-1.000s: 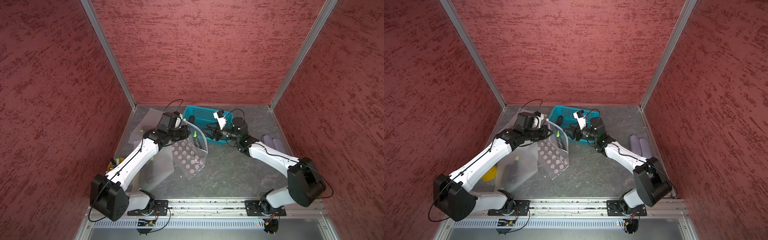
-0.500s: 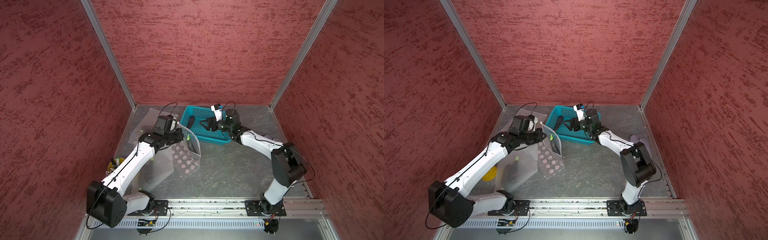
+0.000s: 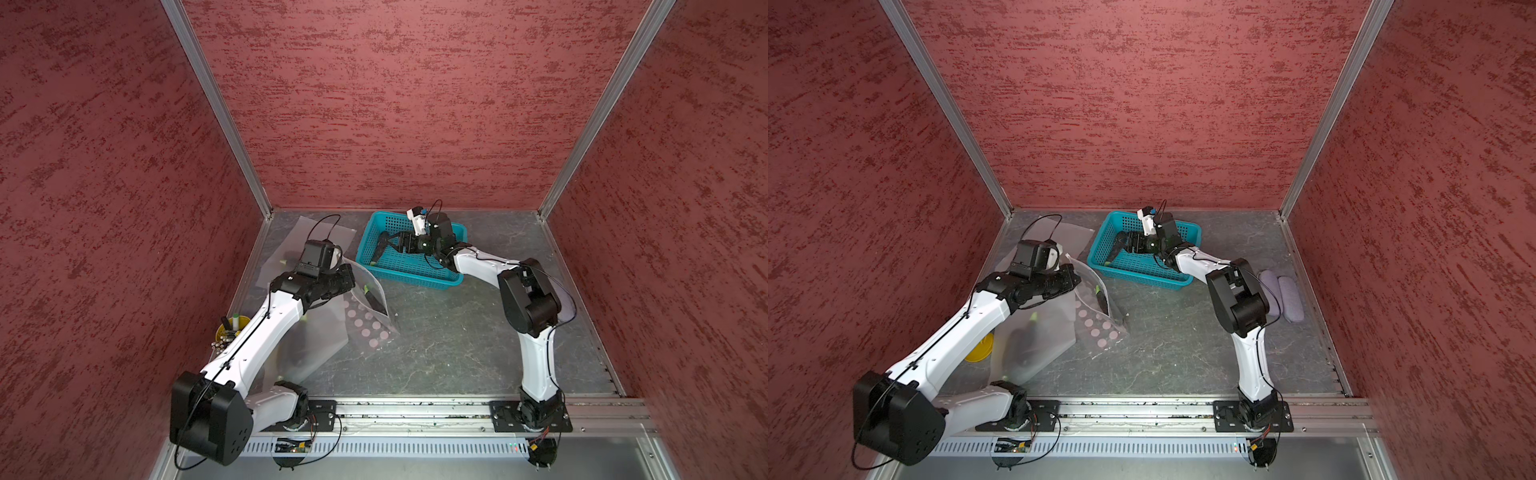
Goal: Place the eggplant in a zip-top bag and seal the zipper
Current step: Move the basket to the center of the board.
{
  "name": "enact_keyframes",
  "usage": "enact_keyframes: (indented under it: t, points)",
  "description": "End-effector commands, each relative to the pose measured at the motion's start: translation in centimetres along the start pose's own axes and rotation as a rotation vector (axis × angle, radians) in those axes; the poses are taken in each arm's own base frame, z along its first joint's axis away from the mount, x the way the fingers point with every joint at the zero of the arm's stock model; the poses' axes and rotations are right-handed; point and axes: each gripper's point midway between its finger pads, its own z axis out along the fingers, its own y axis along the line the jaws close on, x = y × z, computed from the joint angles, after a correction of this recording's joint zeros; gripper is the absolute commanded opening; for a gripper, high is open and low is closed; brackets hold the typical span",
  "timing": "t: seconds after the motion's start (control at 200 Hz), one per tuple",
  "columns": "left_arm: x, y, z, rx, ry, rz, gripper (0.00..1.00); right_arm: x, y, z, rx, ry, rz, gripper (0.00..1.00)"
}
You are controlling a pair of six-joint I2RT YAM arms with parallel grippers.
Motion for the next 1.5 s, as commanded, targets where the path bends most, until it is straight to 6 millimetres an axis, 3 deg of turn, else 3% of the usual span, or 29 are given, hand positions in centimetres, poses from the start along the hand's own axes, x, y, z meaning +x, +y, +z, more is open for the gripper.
enact_keyframes:
  t: [0.0, 0.125, 0.321, 0.571, 0.842, 0.997, 1.102, 1.232, 1.498]
  points:
    - [-0.4, 0.1, -0.6, 0.01, -0.024, 0.011, 0.0, 0.1, 0.3, 0.2, 0.005, 0.014, 0.006, 0.79]
    - [-0.4, 0.1, -0.4, 0.022, -0.018, 0.005, 0.0, 1.8, -2.0, -0.7, 0.082, 0.042, -0.001, 0.79]
    - [-0.3, 0.0, -0.3, 0.034, -0.015, 0.005, 0.0, 3.0, -6.4, -4.3, 0.167, 0.038, 0.042, 0.79]
    - [-0.4, -0.3, -0.4, 0.045, -0.017, 0.003, 0.0, 4.0, -10.1, -8.4, 0.287, 0.064, 0.028, 0.78]
    - [-0.5, -0.3, -0.4, 0.043, -0.017, 0.006, 0.0, 6.6, -13.3, -12.1, 0.437, 0.153, -0.057, 0.78]
    - [-0.6, -0.4, -0.5, 0.042, -0.018, 0.008, 0.0, 7.1, -16.2, -15.0, 0.578, 0.199, -0.111, 0.78]
    - [-0.6, -0.4, -0.6, 0.042, -0.019, 0.009, 0.0, 5.6, -16.1, -15.6, 0.582, 0.164, -0.124, 0.79]
    - [-0.6, -0.5, -0.8, 0.045, -0.021, 0.01, 0.0, 4.2, -14.7, -14.6, 0.527, 0.139, -0.143, 0.79]
    - [-0.2, -0.8, -0.5, 0.06, -0.008, 0.012, 0.0, 2.1, -9.7, -10.0, 0.327, 0.115, -0.216, 0.79]
